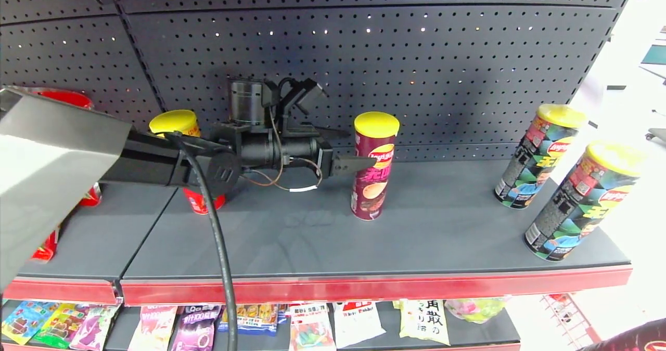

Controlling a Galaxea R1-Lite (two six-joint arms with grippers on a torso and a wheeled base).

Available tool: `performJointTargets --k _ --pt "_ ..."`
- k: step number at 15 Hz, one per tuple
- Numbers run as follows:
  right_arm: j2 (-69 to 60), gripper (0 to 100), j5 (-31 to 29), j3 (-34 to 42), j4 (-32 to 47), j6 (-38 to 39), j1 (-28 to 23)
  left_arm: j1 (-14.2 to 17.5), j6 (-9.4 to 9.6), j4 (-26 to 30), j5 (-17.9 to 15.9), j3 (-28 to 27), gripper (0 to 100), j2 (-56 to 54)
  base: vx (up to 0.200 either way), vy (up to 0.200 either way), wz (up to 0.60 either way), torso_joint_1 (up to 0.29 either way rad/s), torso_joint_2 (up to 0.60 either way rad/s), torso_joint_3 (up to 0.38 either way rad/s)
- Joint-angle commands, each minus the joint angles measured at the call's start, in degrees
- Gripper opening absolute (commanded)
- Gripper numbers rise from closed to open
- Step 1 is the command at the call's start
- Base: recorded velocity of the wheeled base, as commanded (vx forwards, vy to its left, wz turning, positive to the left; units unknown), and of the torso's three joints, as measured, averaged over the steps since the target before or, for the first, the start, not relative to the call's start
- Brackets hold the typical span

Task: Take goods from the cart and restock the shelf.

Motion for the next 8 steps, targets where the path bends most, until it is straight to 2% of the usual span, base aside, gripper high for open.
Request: performJointTargets --k 1,8 --pt "-0.1 0 0.0 0.1 0.0 0.0 -0.1 -0.6 -0.07 0.0 0.1 -2.1 100 2.0 0.000 0.000 0.00 0.000 0.00 0.000" --pt "-0.1 0 0.0 0.3 0.0 0.0 -0.4 -2.0 -0.16 1.2 0.9 -5.5 100 4.6 0.000 0.000 0.00 0.000 0.00 0.000"
